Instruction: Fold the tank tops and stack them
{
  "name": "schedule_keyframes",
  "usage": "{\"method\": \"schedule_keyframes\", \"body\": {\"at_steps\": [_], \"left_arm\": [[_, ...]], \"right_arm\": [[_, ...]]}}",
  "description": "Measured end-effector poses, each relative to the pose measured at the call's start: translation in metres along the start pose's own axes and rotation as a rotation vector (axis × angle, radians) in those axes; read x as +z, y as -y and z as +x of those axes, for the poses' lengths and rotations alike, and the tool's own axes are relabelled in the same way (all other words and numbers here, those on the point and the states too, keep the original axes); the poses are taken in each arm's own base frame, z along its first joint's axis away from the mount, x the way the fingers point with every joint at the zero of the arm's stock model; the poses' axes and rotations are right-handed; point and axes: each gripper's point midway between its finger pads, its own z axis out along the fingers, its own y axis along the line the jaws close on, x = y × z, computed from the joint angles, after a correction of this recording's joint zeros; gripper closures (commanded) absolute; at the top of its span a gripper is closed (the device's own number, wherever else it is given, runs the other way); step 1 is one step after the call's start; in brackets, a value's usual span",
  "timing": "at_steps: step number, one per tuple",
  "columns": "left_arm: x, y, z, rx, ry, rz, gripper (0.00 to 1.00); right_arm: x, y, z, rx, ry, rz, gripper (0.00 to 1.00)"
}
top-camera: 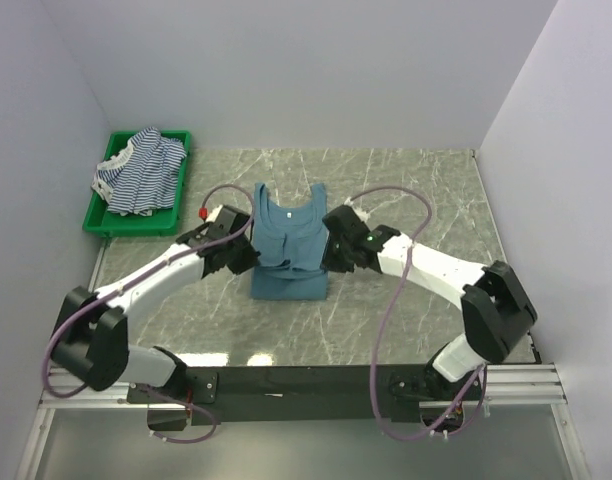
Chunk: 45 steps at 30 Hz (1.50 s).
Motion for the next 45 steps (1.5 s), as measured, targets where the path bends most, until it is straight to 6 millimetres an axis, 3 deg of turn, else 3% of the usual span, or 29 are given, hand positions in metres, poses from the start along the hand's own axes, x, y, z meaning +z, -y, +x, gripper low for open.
{"method": "schedule_keyframes", "body": {"at_steps": [7,10,11,13,14,17,22,23,27,31,33,34,35,38,41,45], "left_arm": [[0.034,0.016,-0.039,-0.015,0.025,-0.014,0.99],[0.053,0.021,-0.057,-0.022,0.037,-0.022,0.98],[0.059,0.022,-0.062,-0.028,0.039,-0.021,0.81],[0.070,0.020,-0.069,-0.028,0.035,-0.020,0.63],[0.076,0.017,-0.072,-0.032,0.033,-0.023,0.49],[0.092,0.014,-0.084,-0.040,0.029,-0.030,0.35],[0.090,0.020,-0.098,-0.039,0.056,0.004,0.36],[0.087,0.022,-0.100,-0.039,0.061,0.011,0.43],[0.064,0.030,-0.106,-0.042,0.099,0.063,0.56],[0.043,0.021,-0.093,-0.054,0.109,0.095,0.73],[0.041,0.012,-0.077,-0.049,0.085,0.090,0.74],[0.041,0.009,-0.069,-0.042,0.074,0.088,0.71],[0.041,0.005,-0.058,-0.037,0.057,0.082,0.61],[0.038,-0.014,-0.017,-0.017,-0.001,0.074,0.43],[0.026,-0.041,0.016,-0.024,-0.043,0.077,0.39],[0.018,-0.056,0.025,-0.051,-0.037,0.086,0.38]], "right_arm": [[0.030,-0.003,-0.054,0.013,0.008,0.006,0.95],[0.044,-0.015,-0.077,0.006,0.013,-0.014,0.86],[0.048,-0.018,-0.084,0.005,0.014,-0.022,0.78],[0.057,-0.024,-0.095,0.003,0.012,-0.036,0.63],[0.062,-0.026,-0.099,0.001,0.009,-0.044,0.50],[0.076,-0.022,-0.107,-0.005,0.002,-0.036,0.40],[0.081,-0.009,-0.111,-0.010,0.005,0.001,0.40],[0.080,-0.008,-0.113,-0.010,0.016,0.007,0.40],[0.063,0.003,-0.109,-0.013,0.053,0.028,0.41],[0.044,0.000,-0.097,-0.039,0.079,0.018,0.44],[0.040,-0.008,-0.089,-0.065,0.084,0.006,0.44],[0.040,-0.013,-0.083,-0.080,0.083,0.000,0.44],[0.042,-0.015,-0.076,-0.093,0.079,-0.001,0.44],[0.047,-0.009,-0.051,-0.123,0.053,0.009,0.43],[0.049,0.019,-0.021,-0.127,0.001,0.052,0.42],[0.049,0.038,-0.002,-0.108,-0.030,0.073,0.42]]}}
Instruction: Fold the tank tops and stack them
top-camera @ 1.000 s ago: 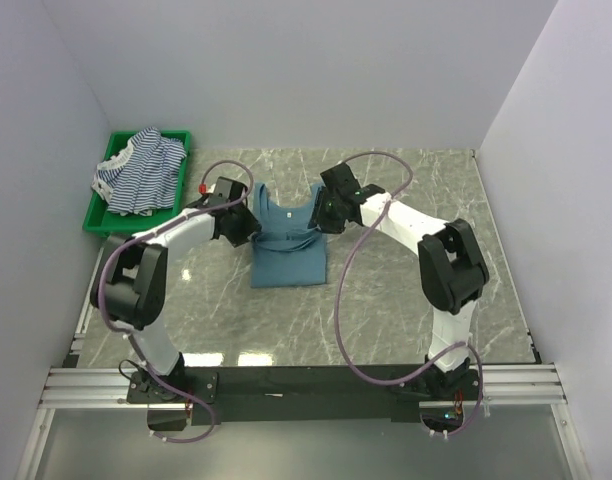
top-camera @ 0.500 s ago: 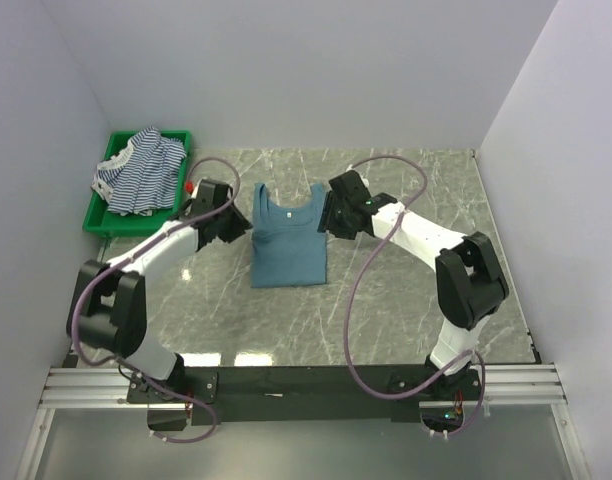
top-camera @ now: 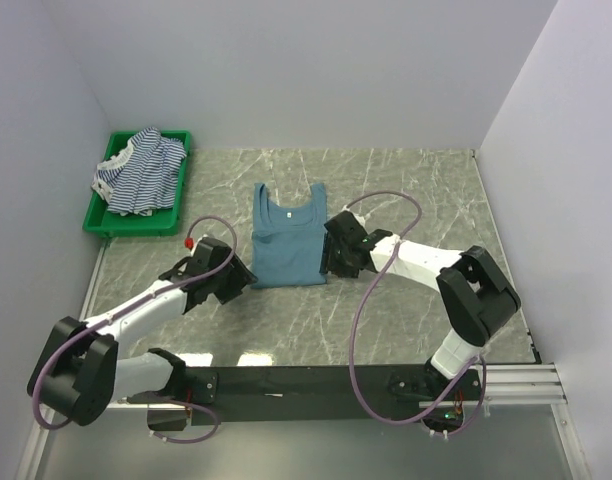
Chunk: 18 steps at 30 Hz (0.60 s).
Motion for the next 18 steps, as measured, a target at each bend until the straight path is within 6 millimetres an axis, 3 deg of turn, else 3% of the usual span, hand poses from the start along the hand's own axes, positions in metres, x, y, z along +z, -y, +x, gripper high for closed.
{"method": "schedule_keyframes", "body": {"at_steps": [9,18], "left_arm": [[0.006,0.002,0.002,-0.043,0.004,0.027,0.45],[0.022,-0.005,0.006,-0.065,-0.009,0.000,0.49]], "right_arm": [[0.007,-0.009,0.014,0.087,-0.025,-0.077,0.50],[0.012,-0.008,0.023,0.158,-0.025,-0.107,0.52]]}}
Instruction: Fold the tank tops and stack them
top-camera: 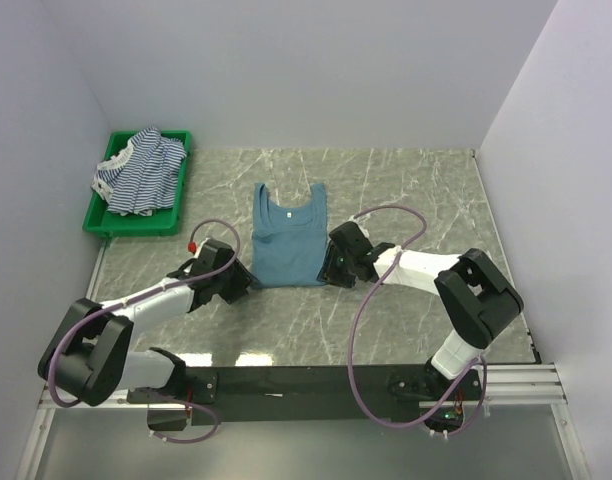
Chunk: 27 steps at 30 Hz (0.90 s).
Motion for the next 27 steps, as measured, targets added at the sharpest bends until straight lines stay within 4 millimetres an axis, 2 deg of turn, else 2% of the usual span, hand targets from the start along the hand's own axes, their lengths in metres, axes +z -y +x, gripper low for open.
{"method": "schedule_keyframes", "body": {"at_steps": [3,6,7,9,11,13,14,15,19,23,27], "left_arm": [[0.002,0.000,0.000,-0.014,0.004,0.009,0.50],[0.006,0.004,-0.001,-0.021,0.008,0.024,0.53],[0.008,0.005,-0.002,-0.021,0.009,0.027,0.54],[0.011,0.008,-0.003,-0.021,0.011,0.033,0.63],[0.015,0.008,-0.003,-0.022,0.012,0.029,0.77],[0.017,0.007,-0.002,-0.015,0.013,0.019,0.85],[0.018,0.006,-0.001,-0.011,0.011,0.016,0.93],[0.018,0.007,0.000,-0.008,0.010,0.016,0.98],[0.018,0.011,0.006,0.022,0.005,0.013,0.99],[0.010,0.009,0.018,0.056,-0.016,-0.001,1.00],[-0.011,0.001,0.036,0.086,-0.043,0.002,1.00]], "right_arm": [[0.000,-0.002,-0.001,0.012,0.006,-0.008,0.52],[0.001,-0.004,-0.002,0.022,0.012,-0.016,0.56],[0.001,-0.004,-0.003,0.024,0.013,-0.017,0.61],[0.001,-0.005,-0.003,0.027,0.014,-0.019,0.67],[0.001,-0.005,-0.003,0.027,0.016,-0.022,0.70],[0.001,-0.004,-0.002,0.027,0.016,-0.022,0.73],[0.002,-0.004,-0.002,0.025,0.015,-0.021,0.75],[0.001,-0.004,-0.002,0.022,0.015,-0.020,0.81],[0.002,-0.001,-0.002,0.000,0.015,-0.013,0.95],[-0.001,0.003,0.001,-0.016,0.011,-0.008,0.99],[-0.018,0.012,0.015,-0.037,0.010,-0.019,1.00]]}}
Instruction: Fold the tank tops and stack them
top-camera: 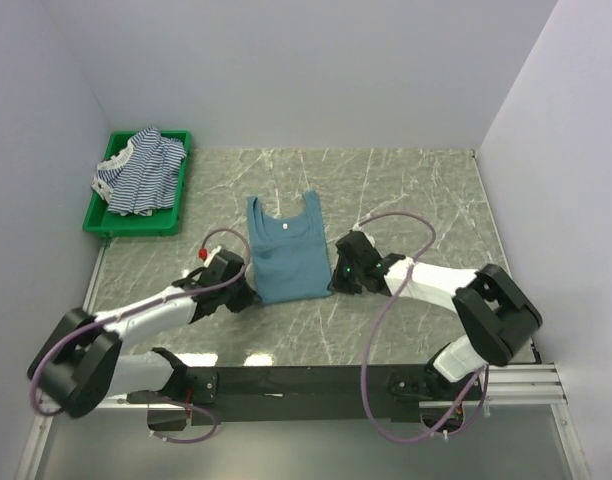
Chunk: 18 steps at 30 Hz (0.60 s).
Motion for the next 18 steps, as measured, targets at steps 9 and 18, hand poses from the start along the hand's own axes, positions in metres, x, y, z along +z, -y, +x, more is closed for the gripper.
{"method": "schedule_keyframes", "body": {"at_steps": [9,18], "left_arm": [[-0.052,-0.001,0.043,0.027,-0.054,0.059,0.99],[-0.075,0.006,0.040,0.005,-0.036,0.034,0.99]], "right_arm": [[-0.040,-0.017,0.078,-0.119,-0.090,-0.083,1.00],[-0.068,-0.034,0.062,-0.104,-0.055,-0.100,1.00]]}}
